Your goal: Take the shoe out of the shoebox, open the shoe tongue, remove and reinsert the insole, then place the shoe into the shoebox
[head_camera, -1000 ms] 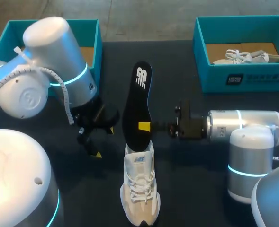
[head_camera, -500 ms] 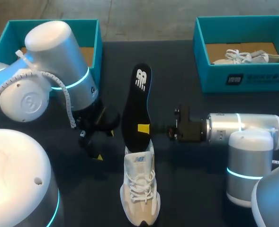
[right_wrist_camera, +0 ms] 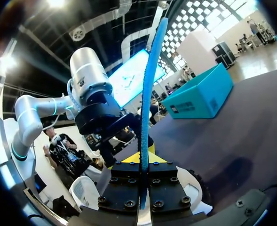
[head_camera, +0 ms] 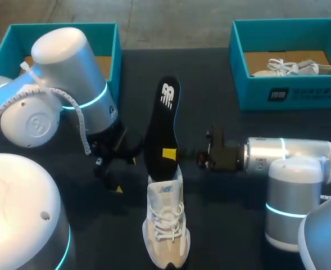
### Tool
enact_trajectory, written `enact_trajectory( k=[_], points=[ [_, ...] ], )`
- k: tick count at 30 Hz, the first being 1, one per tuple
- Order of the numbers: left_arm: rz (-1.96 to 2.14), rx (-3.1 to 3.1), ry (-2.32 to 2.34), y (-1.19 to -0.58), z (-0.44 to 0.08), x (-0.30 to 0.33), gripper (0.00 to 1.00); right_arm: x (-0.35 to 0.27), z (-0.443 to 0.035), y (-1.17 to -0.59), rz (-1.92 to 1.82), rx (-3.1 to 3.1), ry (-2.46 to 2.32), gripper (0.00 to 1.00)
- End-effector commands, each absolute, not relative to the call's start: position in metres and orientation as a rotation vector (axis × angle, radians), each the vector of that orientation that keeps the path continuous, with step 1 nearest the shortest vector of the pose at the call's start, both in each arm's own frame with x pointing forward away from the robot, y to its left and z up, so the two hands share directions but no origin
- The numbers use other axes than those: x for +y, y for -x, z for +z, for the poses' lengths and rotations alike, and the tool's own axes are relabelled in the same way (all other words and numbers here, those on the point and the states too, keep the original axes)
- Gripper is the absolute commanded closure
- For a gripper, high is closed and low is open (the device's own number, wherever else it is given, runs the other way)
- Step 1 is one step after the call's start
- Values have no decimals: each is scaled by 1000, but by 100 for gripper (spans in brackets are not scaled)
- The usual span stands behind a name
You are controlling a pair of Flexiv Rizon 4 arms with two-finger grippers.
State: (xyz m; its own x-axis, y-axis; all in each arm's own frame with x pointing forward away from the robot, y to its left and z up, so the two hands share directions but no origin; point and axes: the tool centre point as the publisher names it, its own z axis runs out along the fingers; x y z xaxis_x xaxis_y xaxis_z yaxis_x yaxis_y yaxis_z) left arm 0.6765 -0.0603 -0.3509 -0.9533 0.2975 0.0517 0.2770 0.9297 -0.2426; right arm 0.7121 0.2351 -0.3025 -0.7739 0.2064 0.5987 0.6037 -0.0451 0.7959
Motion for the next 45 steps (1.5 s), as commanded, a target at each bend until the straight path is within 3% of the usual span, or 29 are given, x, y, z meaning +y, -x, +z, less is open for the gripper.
enact_trajectory(
  k=[1, 45],
  points=[
    [356, -3007, 446, -674, -352, -60, 0, 239, -298, -709, -1881, -1954, 907, 100],
    [352, -3009, 444, -674, -352, -59, 0, 233, -310, -708, -1842, -2039, 1055, 100]
  ],
)
